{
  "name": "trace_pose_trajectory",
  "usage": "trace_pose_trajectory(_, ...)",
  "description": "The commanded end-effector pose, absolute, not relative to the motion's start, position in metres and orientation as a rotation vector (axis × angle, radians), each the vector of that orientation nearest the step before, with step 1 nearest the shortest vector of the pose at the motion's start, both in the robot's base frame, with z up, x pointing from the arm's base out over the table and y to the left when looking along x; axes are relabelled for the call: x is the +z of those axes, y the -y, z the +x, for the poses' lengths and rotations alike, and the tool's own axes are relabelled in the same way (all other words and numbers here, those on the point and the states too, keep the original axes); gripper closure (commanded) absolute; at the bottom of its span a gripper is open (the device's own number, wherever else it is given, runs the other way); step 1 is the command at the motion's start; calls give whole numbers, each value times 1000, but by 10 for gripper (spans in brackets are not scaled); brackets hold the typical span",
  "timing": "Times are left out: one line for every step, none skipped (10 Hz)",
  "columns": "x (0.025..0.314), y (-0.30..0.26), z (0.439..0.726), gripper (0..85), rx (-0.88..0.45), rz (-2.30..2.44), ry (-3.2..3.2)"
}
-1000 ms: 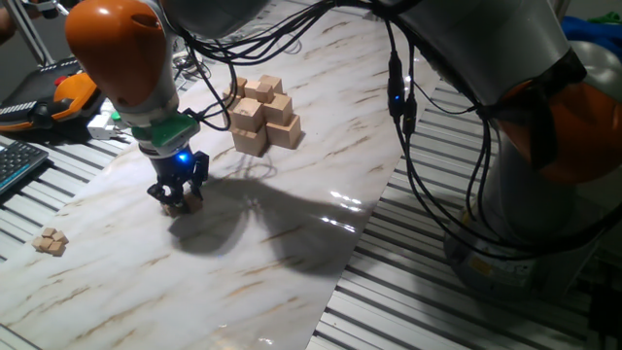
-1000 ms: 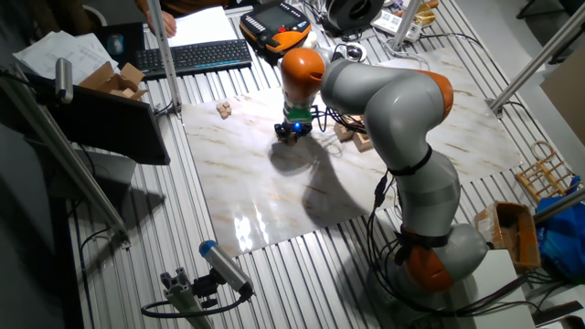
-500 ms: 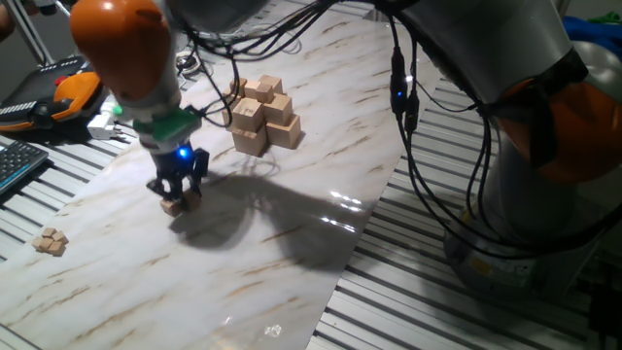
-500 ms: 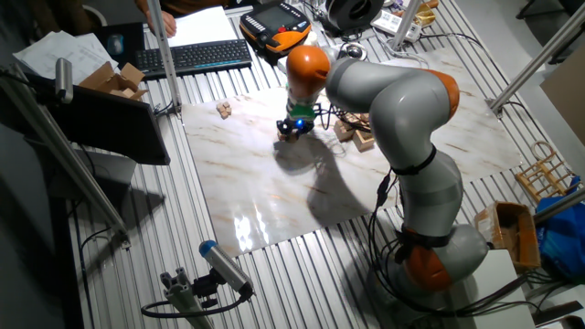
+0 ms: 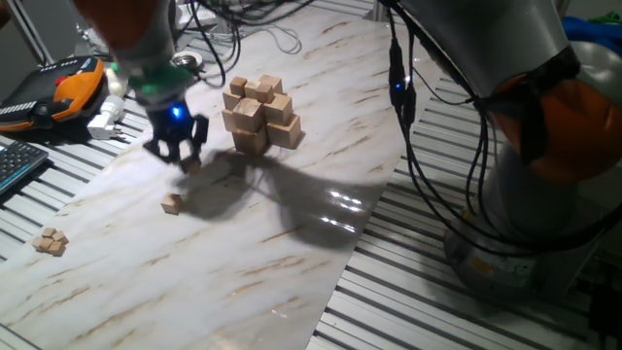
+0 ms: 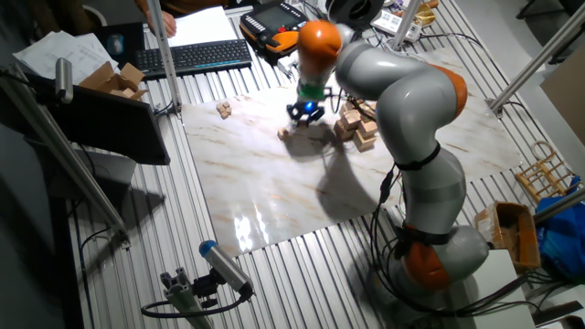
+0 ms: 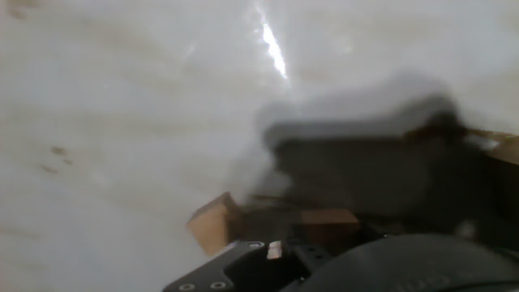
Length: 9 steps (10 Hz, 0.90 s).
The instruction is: Stack the blocks into a cross shape
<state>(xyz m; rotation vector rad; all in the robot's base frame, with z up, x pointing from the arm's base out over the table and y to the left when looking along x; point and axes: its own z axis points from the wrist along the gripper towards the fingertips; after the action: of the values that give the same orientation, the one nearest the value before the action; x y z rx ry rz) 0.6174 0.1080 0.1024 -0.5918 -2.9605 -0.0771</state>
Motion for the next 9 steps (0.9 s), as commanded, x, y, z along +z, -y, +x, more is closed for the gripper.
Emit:
trace_pose_trajectory(128,-90,616,850,-118,-737,2917)
trace_pose_trajectory(131,-85,616,850,-153,-816,2870)
trace_pose_trajectory(132,-81,615,850,-166,-939,2814)
trace_pose_trajectory(133,-80,615,850,-142,-1029,2786)
trace_pose_trajectory(133,-82,615,850,-132,-1127,2743)
trace_pose_trajectory(133,-82,615,850,-103,-1222,2719)
trace_pose_trajectory(133,-81,615,850,-49,-1376,2692)
trace_pose_trajectory(132,-81,616,850,-79,-1484,2642)
trace_pose_trajectory(131,-83,617,850,-81,-1526,2613)
